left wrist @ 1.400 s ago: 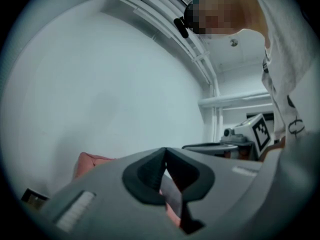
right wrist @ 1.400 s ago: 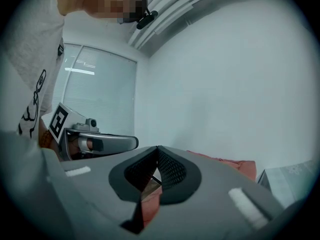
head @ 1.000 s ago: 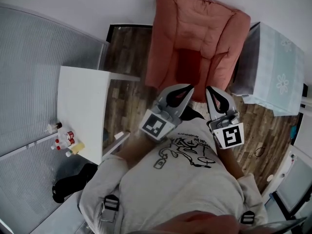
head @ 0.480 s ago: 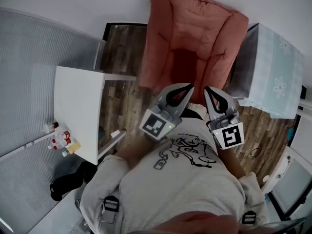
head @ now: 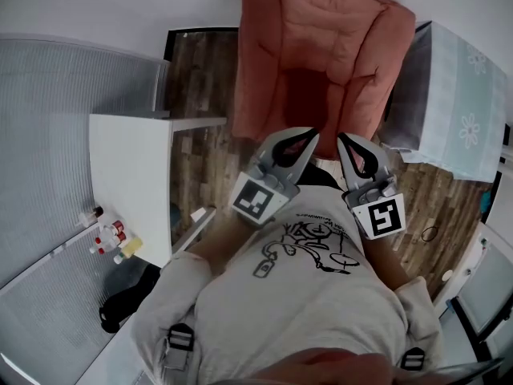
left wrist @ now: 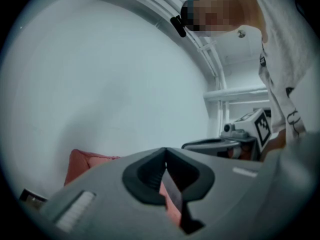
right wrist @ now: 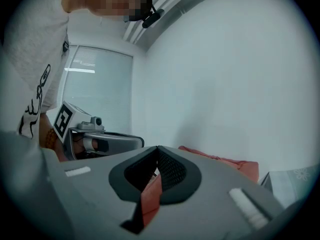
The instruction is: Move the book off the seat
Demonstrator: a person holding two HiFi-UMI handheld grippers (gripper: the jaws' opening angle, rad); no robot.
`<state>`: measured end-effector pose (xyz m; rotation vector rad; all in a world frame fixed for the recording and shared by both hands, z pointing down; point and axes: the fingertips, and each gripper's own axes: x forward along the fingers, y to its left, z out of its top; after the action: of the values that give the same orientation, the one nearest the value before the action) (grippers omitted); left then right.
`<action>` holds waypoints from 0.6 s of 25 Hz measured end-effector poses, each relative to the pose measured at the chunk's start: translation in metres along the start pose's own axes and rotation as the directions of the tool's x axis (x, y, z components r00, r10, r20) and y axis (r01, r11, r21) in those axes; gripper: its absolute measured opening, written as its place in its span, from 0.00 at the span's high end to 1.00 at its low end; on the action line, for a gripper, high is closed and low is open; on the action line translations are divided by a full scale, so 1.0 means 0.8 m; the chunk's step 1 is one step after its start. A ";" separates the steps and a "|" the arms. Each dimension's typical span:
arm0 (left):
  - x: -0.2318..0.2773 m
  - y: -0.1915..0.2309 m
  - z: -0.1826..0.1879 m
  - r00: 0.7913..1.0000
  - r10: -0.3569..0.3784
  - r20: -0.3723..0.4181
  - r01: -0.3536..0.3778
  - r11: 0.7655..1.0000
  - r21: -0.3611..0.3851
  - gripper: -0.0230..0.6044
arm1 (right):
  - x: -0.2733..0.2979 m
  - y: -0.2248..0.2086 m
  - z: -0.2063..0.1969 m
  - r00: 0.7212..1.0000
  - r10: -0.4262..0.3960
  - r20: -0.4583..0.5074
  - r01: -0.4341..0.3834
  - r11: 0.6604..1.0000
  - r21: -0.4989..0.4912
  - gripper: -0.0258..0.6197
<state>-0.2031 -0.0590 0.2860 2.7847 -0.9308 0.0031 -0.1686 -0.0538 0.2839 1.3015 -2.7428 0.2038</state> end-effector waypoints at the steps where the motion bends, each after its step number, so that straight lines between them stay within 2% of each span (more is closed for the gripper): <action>1: 0.000 0.006 -0.003 1.000 -0.004 -0.006 0.004 1.000 0.000 0.96 | 0.006 -0.002 -0.005 1.000 -0.003 -0.007 0.003 1.000 0.002 0.95; 15: 0.011 0.081 -0.072 0.994 -0.066 -0.088 0.063 0.997 -0.034 0.96 | 0.068 -0.019 -0.071 0.994 -0.069 -0.079 0.072 0.997 0.029 0.95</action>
<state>-0.2308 -0.1037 0.3552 2.7599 -0.8124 0.1012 -0.1893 -0.0954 0.3487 1.3654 -2.6352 0.2876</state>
